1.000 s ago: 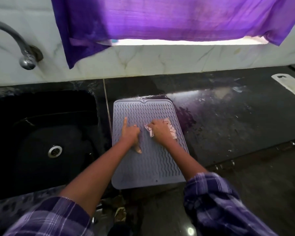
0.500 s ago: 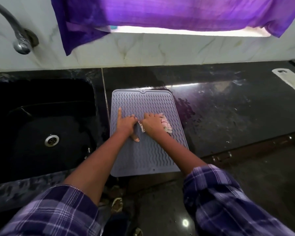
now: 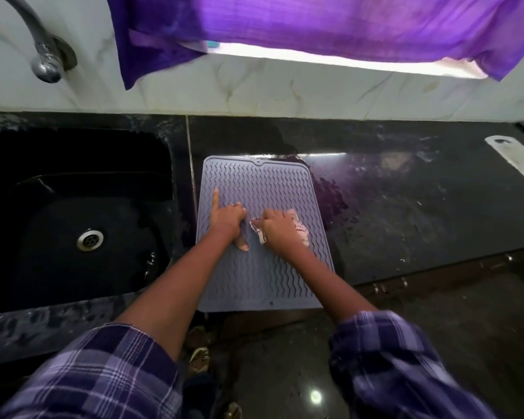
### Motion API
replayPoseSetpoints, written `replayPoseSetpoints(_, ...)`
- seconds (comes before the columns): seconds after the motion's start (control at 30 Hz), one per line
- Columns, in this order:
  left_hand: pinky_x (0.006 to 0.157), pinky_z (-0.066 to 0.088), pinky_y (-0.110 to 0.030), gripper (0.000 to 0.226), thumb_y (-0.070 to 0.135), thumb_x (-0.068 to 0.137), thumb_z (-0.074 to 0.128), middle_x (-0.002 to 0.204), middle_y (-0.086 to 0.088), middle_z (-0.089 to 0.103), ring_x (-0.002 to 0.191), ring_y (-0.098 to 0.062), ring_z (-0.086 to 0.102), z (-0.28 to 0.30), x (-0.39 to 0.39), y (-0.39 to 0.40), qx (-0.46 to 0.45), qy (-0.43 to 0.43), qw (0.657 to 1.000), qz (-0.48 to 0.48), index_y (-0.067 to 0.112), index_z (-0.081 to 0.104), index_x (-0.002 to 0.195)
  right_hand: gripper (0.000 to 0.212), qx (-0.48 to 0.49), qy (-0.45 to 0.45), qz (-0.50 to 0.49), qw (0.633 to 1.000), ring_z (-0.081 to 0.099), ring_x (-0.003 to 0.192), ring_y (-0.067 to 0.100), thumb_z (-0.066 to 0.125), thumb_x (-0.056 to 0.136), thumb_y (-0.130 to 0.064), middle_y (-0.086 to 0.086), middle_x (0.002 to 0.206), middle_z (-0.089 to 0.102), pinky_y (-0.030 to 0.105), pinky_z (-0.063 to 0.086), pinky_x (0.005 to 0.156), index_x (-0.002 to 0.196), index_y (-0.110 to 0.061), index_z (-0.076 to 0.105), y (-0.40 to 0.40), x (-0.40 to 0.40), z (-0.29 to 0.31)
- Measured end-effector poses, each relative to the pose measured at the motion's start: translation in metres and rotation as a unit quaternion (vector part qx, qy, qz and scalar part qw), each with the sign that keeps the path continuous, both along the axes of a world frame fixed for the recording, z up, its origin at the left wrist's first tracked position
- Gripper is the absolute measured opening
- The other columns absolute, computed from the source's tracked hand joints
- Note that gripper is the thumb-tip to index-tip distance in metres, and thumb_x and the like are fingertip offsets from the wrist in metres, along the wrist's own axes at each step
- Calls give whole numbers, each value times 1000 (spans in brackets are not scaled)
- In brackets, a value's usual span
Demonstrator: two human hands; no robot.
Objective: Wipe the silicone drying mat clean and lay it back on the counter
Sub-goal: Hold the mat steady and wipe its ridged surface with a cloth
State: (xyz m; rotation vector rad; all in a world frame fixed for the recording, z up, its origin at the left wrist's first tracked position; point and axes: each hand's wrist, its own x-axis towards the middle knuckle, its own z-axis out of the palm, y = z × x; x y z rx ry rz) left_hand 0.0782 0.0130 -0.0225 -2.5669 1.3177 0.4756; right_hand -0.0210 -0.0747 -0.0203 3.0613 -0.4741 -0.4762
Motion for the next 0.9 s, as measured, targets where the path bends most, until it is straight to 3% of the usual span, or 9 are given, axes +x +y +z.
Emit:
replayPoseSetpoints(0.1, 114, -16, -57, 94, 64, 66, 71, 148, -2, 42, 138, -20, 41, 1, 0, 0, 5, -1, 1000, -2, 18, 43, 142, 37, 32, 65, -5, 997, 53, 117, 31, 57, 91, -27, 14, 123, 56, 40, 41, 96, 122, -6, 58, 3, -23, 1)
replayPoseSetpoints(0.2, 115, -14, -56, 90, 63, 65, 73, 142, -2, 48, 135, -20, 44, 1, -2, 1, -10, -2, 1000, 0, 17, 47, 138, 40, 84, 139, -31, 986, 59, 95, 29, 61, 88, -34, 14, 104, 63, 32, 42, 76, 112, -2, 61, -10, -21, 25)
replayPoseSetpoints(0.27, 116, -14, -56, 87, 62, 65, 73, 139, -2, 50, 133, -20, 46, 2, -3, 1, -7, 1, 1000, 3, 18, 49, 135, 30, 109, 59, -61, 990, 55, 80, 22, 64, 87, -31, 9, 90, 62, 28, 40, 70, 102, -6, 65, -21, -6, 38)
replayPoseSetpoints(0.33, 116, -14, -56, 85, 61, 66, 74, 141, -1, 49, 135, -19, 45, 2, -3, -1, -4, 1, 1000, 8, 19, 50, 135, 17, 94, -56, -70, 992, 58, 81, 20, 62, 88, -27, 5, 89, 64, 29, 47, 73, 93, -11, 67, -24, 10, 37)
replayPoseSetpoints(0.47, 115, -15, -56, 77, 58, 69, 73, 140, -1, 49, 134, -19, 46, 2, -4, -1, -5, 4, 1000, 7, 21, 52, 133, 38, 13, -32, -16, 999, 50, 120, 26, 57, 91, -19, 9, 124, 56, 42, 39, 103, 129, -20, 58, 3, 4, 7)
replayPoseSetpoints(0.6, 115, -14, -57, 78, 59, 68, 73, 135, -2, 52, 132, -21, 47, 2, -5, 0, 1, -5, 1000, -1, 18, 52, 131, 33, 73, -20, -22, 997, 56, 113, 25, 59, 90, -28, 9, 120, 62, 39, 37, 102, 120, -14, 61, 13, -52, -2)
replayPoseSetpoints(0.73, 117, -12, -53, 79, 58, 70, 72, 136, -4, 51, 133, -22, 46, 6, -10, 3, -4, -17, 1000, -9, 16, 51, 133, 35, 147, 128, -46, 980, 60, 99, 27, 62, 88, -32, 13, 107, 65, 35, 47, 86, 112, -7, 61, 15, -81, 23)
replayPoseSetpoints(0.83, 118, -11, -49, 69, 49, 75, 72, 136, -5, 53, 134, -20, 44, 5, -20, 6, -23, -36, 998, -34, 15, 52, 132, 28, 123, 32, -80, 989, 57, 80, 25, 67, 83, -35, 10, 85, 60, 31, 43, 70, 94, -9, 65, -1, -51, 49)
replayPoseSetpoints(0.9, 117, -13, -49, 60, 43, 76, 73, 130, -4, 59, 131, -19, 48, 4, -29, 7, -27, -14, 999, -31, 16, 56, 127, 28, 98, -49, -90, 990, 63, 86, 29, 65, 84, -33, 14, 90, 67, 35, 48, 76, 96, -7, 68, -3, -29, 52)
